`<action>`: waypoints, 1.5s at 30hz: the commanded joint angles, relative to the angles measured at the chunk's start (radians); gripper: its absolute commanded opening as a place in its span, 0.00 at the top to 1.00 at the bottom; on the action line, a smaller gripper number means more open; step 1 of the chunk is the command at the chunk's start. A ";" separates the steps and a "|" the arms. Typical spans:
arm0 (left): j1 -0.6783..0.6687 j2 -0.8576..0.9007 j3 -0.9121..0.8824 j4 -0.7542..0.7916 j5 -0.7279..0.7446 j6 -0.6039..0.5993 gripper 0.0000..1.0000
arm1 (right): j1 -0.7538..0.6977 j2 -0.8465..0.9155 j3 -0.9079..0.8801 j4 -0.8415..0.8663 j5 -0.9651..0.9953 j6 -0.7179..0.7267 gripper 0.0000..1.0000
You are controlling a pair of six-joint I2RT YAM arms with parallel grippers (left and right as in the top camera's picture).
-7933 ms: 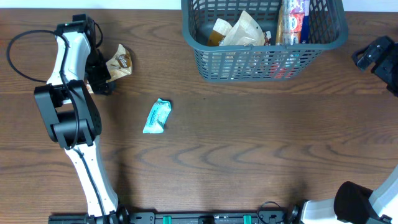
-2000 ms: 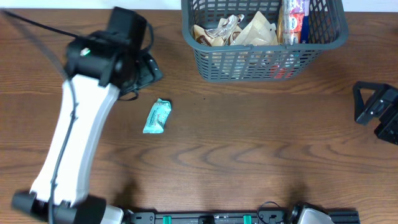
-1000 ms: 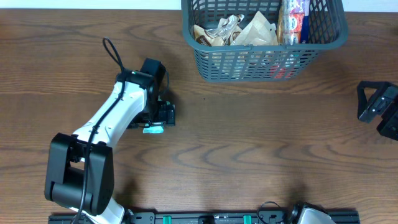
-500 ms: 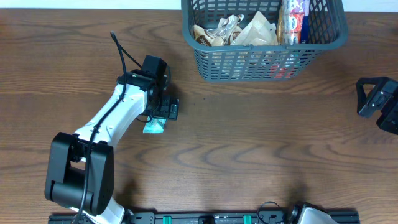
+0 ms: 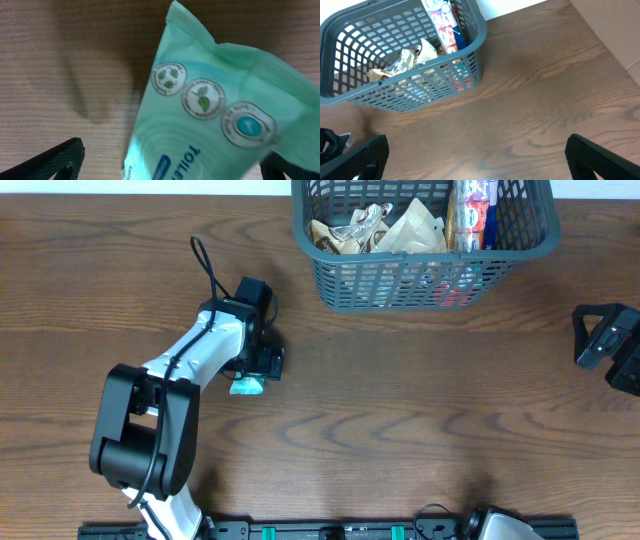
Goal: Pack container
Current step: 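Lower the left gripper onto the mint-green bar and grasp it, then lift the mint-green bar with the left gripper into the basket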
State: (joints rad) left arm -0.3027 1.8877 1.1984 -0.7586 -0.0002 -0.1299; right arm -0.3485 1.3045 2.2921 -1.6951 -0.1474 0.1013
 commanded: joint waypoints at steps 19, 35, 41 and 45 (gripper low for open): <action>0.005 0.072 -0.005 0.013 -0.009 -0.037 0.94 | 0.010 -0.002 0.002 -0.003 -0.010 -0.013 0.01; 0.005 -0.084 0.317 -0.253 -0.139 -0.090 0.94 | 0.010 -0.002 0.002 -0.003 -0.010 -0.013 0.01; -0.005 -0.163 0.600 -0.345 -0.162 -0.085 0.94 | 0.010 -0.002 0.002 -0.003 -0.010 -0.013 0.01; -0.042 -0.163 0.772 -0.366 -0.162 -0.085 0.94 | 0.010 -0.002 0.002 -0.002 -0.010 -0.013 0.01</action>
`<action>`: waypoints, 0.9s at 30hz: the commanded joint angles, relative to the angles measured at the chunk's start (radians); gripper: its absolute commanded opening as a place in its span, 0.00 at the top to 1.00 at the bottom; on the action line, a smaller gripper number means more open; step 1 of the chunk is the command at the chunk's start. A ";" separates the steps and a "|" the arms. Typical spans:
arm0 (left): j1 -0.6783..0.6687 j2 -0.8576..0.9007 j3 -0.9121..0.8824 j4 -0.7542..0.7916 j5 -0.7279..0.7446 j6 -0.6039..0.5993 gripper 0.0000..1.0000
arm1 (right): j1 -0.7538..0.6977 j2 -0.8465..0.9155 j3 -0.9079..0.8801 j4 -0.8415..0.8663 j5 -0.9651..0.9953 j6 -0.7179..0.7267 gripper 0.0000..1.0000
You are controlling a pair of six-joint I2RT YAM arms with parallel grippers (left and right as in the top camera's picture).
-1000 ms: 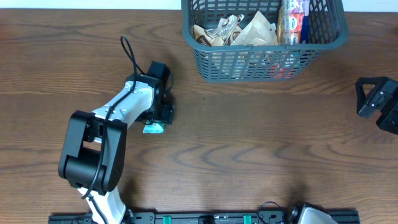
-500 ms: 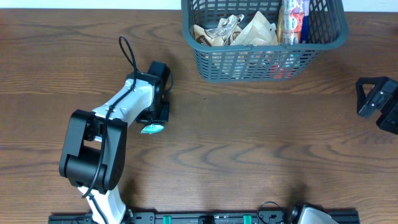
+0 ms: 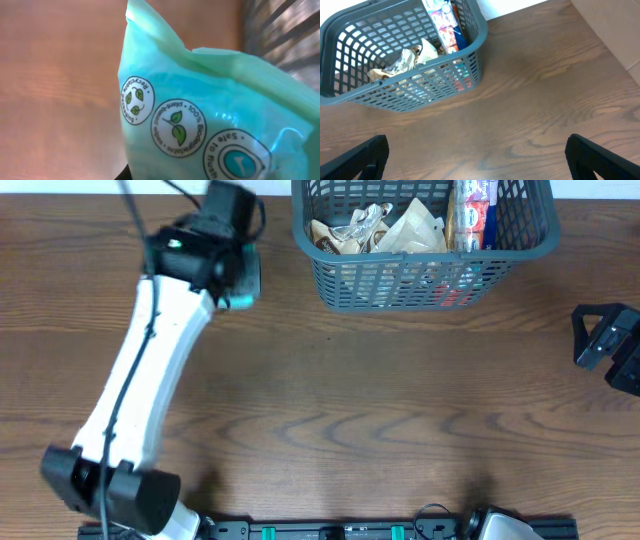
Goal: Pack container
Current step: 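Lift the mint-green bar with the left gripper into the basket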
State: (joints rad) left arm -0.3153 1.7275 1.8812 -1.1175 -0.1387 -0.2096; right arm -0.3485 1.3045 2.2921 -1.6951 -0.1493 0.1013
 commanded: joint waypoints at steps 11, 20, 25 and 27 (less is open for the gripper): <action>-0.239 0.012 0.219 0.283 -0.035 0.033 0.94 | 0.010 -0.002 0.002 -0.003 -0.008 -0.013 0.01; -0.281 0.047 0.219 0.569 -0.035 0.034 0.95 | 0.010 -0.002 0.002 -0.003 -0.009 -0.013 0.01; -0.281 0.111 0.218 0.673 -0.031 0.034 0.95 | 0.010 -0.002 0.002 -0.003 -0.009 -0.013 0.01; -0.281 0.153 0.218 0.713 -0.031 0.034 0.94 | 0.010 -0.002 0.002 -0.003 -0.009 -0.013 0.01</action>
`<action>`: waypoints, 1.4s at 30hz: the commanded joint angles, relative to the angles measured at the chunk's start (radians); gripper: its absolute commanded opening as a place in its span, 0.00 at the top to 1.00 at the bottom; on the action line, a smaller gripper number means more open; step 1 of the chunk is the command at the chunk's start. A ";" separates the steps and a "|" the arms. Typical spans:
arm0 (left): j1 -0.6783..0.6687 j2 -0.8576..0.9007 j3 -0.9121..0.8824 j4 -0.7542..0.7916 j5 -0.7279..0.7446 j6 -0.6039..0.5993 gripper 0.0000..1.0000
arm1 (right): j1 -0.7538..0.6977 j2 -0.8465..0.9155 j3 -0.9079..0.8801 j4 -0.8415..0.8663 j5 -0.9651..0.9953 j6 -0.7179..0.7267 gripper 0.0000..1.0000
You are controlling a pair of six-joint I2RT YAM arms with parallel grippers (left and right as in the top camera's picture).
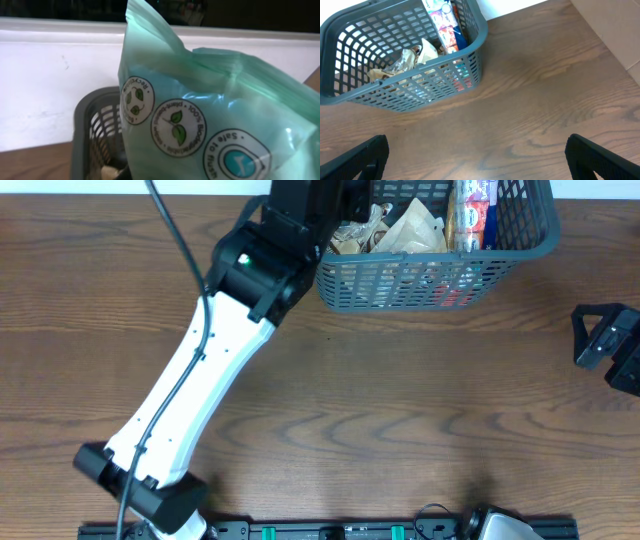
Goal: Pack container
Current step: 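Lift the mint-green bar with the left gripper into the basket, then open the left gripper to drop the bar and pull back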
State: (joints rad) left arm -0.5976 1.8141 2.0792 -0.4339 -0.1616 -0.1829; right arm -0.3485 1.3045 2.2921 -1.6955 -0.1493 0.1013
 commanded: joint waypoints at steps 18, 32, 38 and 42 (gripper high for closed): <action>0.039 0.297 0.019 0.114 -0.008 -0.018 0.87 | 0.010 -0.002 0.002 -0.002 -0.013 -0.013 0.01; 0.072 0.318 0.019 0.046 -0.008 -0.021 0.44 | 0.010 -0.002 0.002 -0.002 -0.013 -0.013 0.01; 0.072 0.315 0.020 0.051 -0.008 -0.021 0.33 | 0.010 -0.002 0.002 -0.002 -0.013 -0.013 0.01; 0.072 0.292 0.025 0.050 -0.008 -0.021 0.29 | 0.010 -0.002 0.002 -0.002 -0.012 -0.013 0.01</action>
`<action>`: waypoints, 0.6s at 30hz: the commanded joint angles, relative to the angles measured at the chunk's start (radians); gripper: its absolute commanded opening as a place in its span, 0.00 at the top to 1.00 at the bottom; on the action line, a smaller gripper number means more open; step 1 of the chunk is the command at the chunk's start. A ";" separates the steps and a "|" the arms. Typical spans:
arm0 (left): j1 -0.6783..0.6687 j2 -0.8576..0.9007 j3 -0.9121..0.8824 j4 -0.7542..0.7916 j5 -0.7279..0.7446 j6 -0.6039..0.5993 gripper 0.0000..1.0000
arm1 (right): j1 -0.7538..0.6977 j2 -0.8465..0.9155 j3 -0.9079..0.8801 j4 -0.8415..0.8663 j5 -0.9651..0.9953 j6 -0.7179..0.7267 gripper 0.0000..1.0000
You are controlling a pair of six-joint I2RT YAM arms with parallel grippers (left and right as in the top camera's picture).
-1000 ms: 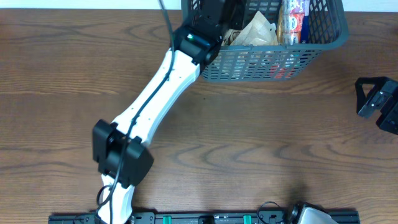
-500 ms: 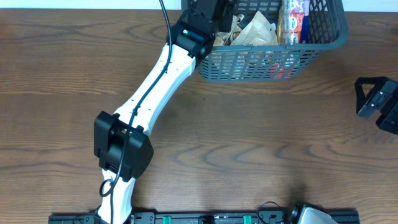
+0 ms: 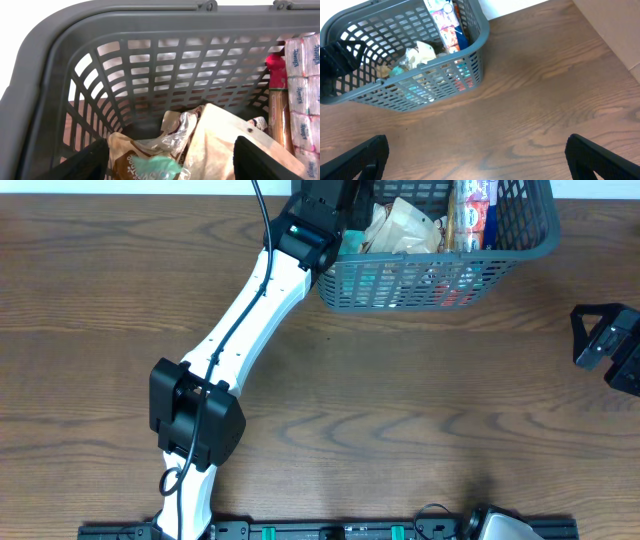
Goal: Pack container
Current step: 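Open the left gripper to drop the bar and pull back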
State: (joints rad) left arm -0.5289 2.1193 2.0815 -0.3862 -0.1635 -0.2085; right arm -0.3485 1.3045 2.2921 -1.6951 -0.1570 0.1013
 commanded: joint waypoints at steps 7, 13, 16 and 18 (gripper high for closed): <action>0.005 -0.188 0.027 -0.049 -0.006 0.005 0.15 | 0.010 -0.002 0.002 -0.003 -0.005 -0.013 0.01; 0.043 -0.380 0.026 -0.248 -0.010 0.005 0.07 | 0.010 -0.009 0.002 -0.003 -0.018 -0.022 0.01; 0.090 -0.465 0.026 -0.359 -0.023 0.005 0.01 | 0.010 -0.032 0.001 -0.003 -0.083 -0.058 0.01; 0.127 -0.513 0.026 -0.418 -0.039 0.005 0.00 | 0.010 -0.055 -0.002 -0.003 -0.091 -0.058 0.01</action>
State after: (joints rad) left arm -0.4450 1.6363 2.1010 -0.7574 -0.1699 -0.2081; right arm -0.3485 1.2884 2.2910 -1.6951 -0.1997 0.0776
